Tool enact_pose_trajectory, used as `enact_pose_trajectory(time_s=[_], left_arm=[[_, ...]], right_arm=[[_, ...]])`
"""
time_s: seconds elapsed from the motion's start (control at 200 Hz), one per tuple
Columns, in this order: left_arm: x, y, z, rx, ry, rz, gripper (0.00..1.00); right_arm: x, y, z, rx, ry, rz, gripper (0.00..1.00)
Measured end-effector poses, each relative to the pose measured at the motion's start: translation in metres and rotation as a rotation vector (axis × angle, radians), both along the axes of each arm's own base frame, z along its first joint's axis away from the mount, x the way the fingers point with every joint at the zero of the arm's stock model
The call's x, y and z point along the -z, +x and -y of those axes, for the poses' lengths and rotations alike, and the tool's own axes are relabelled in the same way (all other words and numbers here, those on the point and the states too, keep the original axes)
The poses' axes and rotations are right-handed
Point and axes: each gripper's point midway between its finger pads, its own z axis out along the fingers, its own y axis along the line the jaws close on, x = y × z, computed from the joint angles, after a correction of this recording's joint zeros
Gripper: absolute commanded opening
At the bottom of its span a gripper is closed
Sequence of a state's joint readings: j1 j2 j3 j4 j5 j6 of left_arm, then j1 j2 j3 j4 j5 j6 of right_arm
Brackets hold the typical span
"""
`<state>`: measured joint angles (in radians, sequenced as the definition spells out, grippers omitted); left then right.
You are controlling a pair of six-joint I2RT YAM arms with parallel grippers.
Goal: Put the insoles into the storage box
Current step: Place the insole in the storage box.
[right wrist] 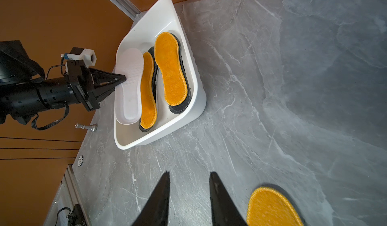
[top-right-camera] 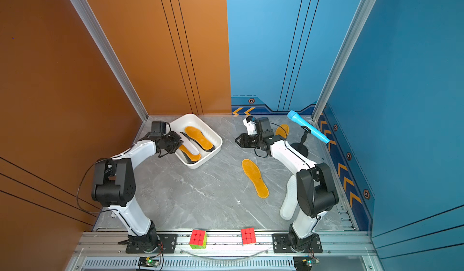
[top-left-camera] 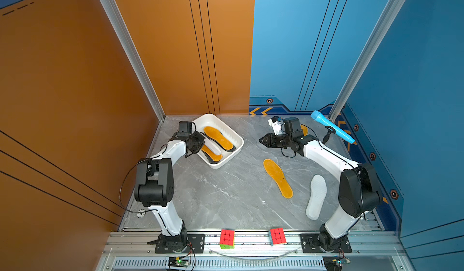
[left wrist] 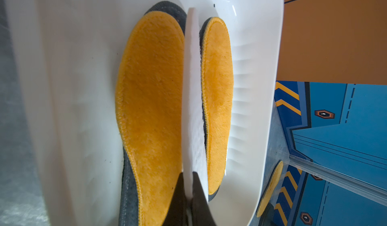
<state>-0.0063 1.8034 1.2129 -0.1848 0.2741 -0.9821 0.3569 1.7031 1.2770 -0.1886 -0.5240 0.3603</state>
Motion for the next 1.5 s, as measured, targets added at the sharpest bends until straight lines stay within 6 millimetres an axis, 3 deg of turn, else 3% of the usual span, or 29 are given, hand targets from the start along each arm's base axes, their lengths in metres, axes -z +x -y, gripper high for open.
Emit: enact_pose_trajectory(time_s=[0.666, 0.781, 1.106, 1.502], left_arm=[[0.023, 0.001, 0.001, 0.019, 0.001, -0.051, 0.04], [0.018, 0.007, 0.002, 0.023, -0.002, -0.037, 0.11], [0.016, 0.009, 0.001, 0.024, -0.001, -0.029, 0.18], [0.021, 0.006, -0.003, 0.014, 0.002, -0.04, 0.11]], right_arm=[[0.0, 0.0, 0.009, 0.016, 0.003, 0.005, 0.34], [0.003, -0.002, 0.01, 0.021, 0.002, -0.005, 0.34], [-0.005, -0.003, 0.012, 0.024, 0.013, 0.011, 0.34], [-0.003, -0.003, 0.013, 0.024, 0.013, 0.008, 0.34]])
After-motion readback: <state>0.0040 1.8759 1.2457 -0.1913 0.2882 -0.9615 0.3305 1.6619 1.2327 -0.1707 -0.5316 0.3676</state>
